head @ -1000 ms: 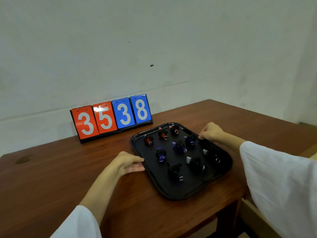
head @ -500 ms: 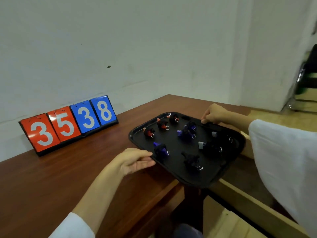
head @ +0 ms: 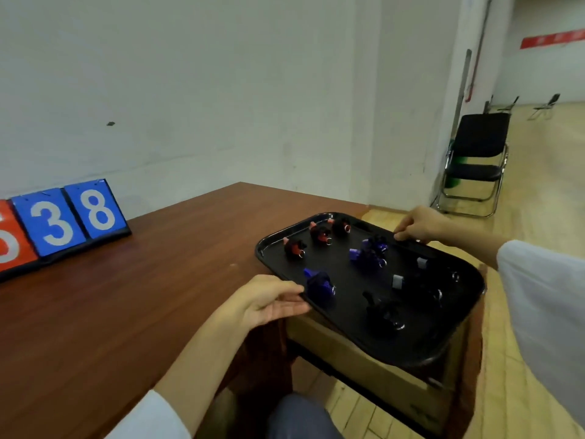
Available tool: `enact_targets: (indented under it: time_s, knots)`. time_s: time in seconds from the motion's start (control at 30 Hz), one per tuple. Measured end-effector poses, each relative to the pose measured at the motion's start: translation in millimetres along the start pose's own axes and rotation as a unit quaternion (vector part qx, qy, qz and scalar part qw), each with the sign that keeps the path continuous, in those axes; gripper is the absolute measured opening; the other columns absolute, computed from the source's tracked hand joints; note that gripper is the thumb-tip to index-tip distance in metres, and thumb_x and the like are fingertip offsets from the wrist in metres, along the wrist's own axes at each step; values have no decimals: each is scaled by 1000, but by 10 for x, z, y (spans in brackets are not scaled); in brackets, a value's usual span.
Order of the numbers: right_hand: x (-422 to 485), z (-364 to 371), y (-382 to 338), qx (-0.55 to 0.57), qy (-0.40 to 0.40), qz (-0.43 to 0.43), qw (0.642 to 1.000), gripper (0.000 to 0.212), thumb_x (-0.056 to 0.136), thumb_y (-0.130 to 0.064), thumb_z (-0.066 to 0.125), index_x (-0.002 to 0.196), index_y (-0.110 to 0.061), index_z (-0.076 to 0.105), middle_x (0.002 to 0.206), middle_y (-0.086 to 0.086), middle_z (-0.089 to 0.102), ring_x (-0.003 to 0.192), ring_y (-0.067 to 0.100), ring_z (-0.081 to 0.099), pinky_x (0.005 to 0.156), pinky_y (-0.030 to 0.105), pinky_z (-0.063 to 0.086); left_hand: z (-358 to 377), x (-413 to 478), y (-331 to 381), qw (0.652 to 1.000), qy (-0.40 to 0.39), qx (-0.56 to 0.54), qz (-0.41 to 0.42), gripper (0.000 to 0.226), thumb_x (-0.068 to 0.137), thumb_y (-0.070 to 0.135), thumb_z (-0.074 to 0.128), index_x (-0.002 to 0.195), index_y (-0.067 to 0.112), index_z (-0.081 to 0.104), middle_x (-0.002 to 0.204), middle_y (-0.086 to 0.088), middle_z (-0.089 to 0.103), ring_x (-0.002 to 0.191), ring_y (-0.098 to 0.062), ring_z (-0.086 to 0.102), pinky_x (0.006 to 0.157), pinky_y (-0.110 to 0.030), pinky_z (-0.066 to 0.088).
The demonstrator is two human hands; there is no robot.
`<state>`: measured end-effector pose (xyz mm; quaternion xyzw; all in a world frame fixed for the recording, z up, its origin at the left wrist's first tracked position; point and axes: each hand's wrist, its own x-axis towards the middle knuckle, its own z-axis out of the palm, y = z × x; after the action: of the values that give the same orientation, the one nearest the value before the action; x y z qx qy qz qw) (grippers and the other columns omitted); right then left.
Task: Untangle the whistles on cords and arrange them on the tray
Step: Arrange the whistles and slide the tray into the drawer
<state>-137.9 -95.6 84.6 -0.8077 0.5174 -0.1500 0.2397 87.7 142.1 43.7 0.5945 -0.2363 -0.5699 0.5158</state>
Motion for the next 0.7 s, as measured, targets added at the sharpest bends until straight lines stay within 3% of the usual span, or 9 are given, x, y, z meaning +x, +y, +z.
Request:
enact_targets:
  time_s: [0.13, 0.33, 0.5, 0.57, 0.7]
  knots:
    - [-106, -167, 456, -21, 3, 17, 1000, 11, 83, -12, 66, 93, -9, 71, 82, 2, 66, 81, 18, 61, 61, 25, 50, 401, 111, -219, 999, -29, 4, -17, 33, 84, -7, 60, 116, -6, 51, 111, -31, 62, 76, -31, 70, 56, -30, 58]
    - [-280, -192, 1051, -34, -1, 48, 998, 12, 83, -12, 66, 95, -10, 70, 86, 2, 66, 78, 13, 58, 60, 22, 44, 785, 260, -533, 997, -58, 9, -42, 28, 85, -5, 61, 110, 0, 51, 104, -27, 65, 81, -30, 71, 64, -32, 59]
    - [-294, -55, 1327, -39, -8, 73, 997, 11, 82, -11, 66, 93, -11, 70, 91, 3, 66, 83, 12, 59, 66, 21, 44, 914, 393, -732, 995, -49, 22, -84, 35, 83, -4, 62, 117, -1, 52, 104, -25, 67, 82, -29, 71, 63, -30, 58]
    - [-256, 22, 1395, -39, -17, 78, 996, 11, 83, -11, 66, 93, -11, 70, 89, 1, 65, 79, 8, 58, 62, 17, 42, 926, 452, -785, 994, -42, 26, -102, 37, 83, -5, 62, 118, -2, 51, 101, -26, 67, 79, -30, 72, 61, -30, 58]
    - [-98, 133, 1457, -25, -35, 85, 995, 11, 83, -12, 66, 93, -12, 69, 88, -1, 65, 78, 8, 59, 60, 18, 44, 918, 594, -817, 992, -31, 23, -121, 24, 83, -8, 61, 105, -2, 54, 96, -26, 67, 76, -31, 71, 58, -31, 58]
